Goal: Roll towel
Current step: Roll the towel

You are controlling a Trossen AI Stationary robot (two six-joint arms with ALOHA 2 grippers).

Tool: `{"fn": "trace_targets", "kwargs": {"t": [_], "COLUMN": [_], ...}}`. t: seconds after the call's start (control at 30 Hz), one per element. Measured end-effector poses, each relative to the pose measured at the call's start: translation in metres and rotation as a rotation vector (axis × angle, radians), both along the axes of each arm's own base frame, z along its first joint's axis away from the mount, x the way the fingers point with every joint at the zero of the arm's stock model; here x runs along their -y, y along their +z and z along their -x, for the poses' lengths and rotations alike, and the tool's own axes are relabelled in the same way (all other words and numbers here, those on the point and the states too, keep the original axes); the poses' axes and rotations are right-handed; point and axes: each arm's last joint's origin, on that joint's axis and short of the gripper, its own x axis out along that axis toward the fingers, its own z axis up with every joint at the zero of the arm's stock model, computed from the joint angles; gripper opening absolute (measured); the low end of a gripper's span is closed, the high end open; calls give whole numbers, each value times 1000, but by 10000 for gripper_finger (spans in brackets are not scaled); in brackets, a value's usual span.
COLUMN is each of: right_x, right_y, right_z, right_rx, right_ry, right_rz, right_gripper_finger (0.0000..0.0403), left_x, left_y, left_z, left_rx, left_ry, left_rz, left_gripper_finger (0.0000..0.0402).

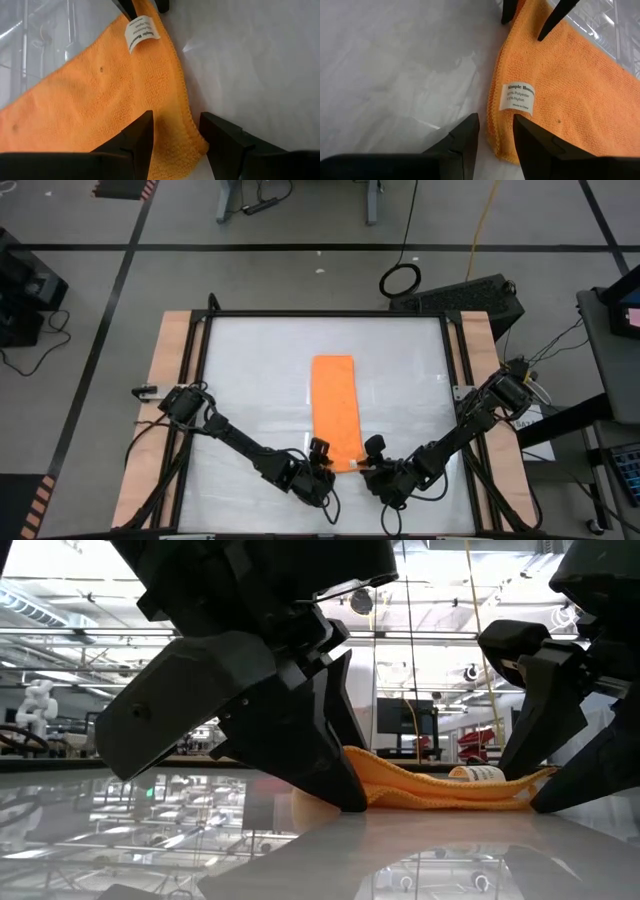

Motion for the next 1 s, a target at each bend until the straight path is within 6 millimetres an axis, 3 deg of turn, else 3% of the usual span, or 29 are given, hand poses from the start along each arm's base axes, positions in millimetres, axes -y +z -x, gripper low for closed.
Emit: {"fn": "trace_targets", "kwargs": {"t": [0.83, 1.0], "right_x": [2, 4], "right_y": [0, 0], "right_z": [0, -2], "right_rx": [0, -2], "right_ry": [-40, -63], "right_rz": [-27, -37], "right_gripper_finger": [116, 115], "left_x": [-4, 0], "left_y": [1, 1], "left_z": [-3, -1], "left_rx": [12, 20], "left_ry": [28, 28], "left_rz": [9, 7], "left_gripper_finger": [164, 133]}}
